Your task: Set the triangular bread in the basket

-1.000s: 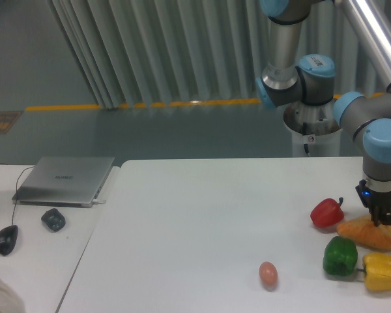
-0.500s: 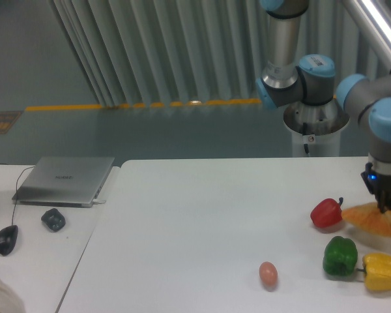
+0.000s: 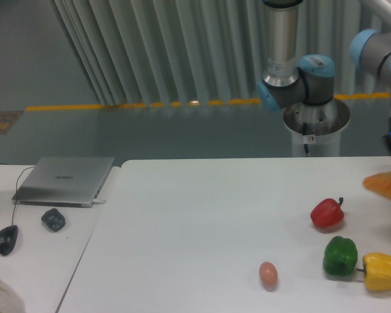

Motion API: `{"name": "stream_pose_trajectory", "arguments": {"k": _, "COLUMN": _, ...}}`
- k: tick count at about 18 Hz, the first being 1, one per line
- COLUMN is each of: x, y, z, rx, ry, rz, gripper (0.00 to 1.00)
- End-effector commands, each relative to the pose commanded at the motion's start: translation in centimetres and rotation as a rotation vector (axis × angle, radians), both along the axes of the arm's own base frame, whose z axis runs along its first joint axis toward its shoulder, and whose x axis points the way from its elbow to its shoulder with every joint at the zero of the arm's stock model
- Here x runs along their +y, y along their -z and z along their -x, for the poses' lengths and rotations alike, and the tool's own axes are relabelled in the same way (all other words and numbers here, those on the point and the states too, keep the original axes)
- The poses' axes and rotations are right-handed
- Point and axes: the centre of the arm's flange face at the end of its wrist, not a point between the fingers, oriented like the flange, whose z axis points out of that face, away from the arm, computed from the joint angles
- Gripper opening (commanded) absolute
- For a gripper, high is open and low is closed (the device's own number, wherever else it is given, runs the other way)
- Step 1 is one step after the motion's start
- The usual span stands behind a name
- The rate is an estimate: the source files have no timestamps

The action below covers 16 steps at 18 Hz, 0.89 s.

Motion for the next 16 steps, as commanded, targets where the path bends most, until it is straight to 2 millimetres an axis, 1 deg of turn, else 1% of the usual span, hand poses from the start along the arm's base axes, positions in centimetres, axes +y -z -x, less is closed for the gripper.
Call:
{"name": "stream_pose_trajectory", "arguments": {"k": 2, "x": -2.4, "y": 0.0, "z": 1.6, "rx": -0.004, "ry": 0.009, "rz": -0.002, "gripper": 0.0}}
{"name": "stream_pose_trajectory", "arguments": {"k": 5, "x": -4.9, "y": 0.4, "z": 3.8, "rx": -0.011, "ry": 0.047, "rz": 0.005, "gripper": 0.0}}
{"name": "stream_pose_trajectory", "arguments": {"k": 8, "x": -7.5, "y": 2.2, "z": 6.1, "rx": -0.044, "ry": 0.095, "rz": 0.021, "gripper": 0.0}}
{"name": "stream_pose_trajectory", "arguments": {"k": 10, "x": -9.0, "y": 3.2, "z": 7.9, "rx": -0.034, "ry": 0.129, "rz": 0.023, "gripper": 0.0}}
{"name": "stream_pose_trajectory", "arguments": {"k": 11, "x": -9.6, "y": 3.9, "z": 8.6, "rx": -0.04, "ry": 0.15, "rz": 0.026, "gripper": 0.04}}
{"name": "stream_pose_trajectory", "arguments": {"k": 12, "x": -10.1, "y": 4.8, "z": 9.2, "rx": -0.053, "ry": 0.173, "rz": 0.031, "gripper": 0.23}}
{"name": "stream_pose_trajectory", "arguments": {"k": 13, "x": -10.6, "y": 5.4, "z": 9.8, "rx": -0.057, "ry": 0.191, "rz": 0.032, "gripper": 0.35}}
{"name": "stream_pose_trajectory", "arguments": {"k": 14, "x": -11.1, "y": 5.8, "z": 10.4, "rx": -0.054, "ry": 0.203, "rz": 0.033, "gripper": 0.54}}
{"name": "stream_pose_trajectory", "arguments": {"k": 15, "x": -11.5, "y": 6.1, "z": 10.7, "rx": -0.055, "ry": 0.208, "rz": 0.032, "gripper": 0.61}}
{"name": "stream_pose_trajectory", "arguments": {"k": 16, "x": -11.6, "y": 6.1, "z": 10.8, "rx": -0.055, "ry": 0.21, "rz": 0.032, "gripper": 0.93}}
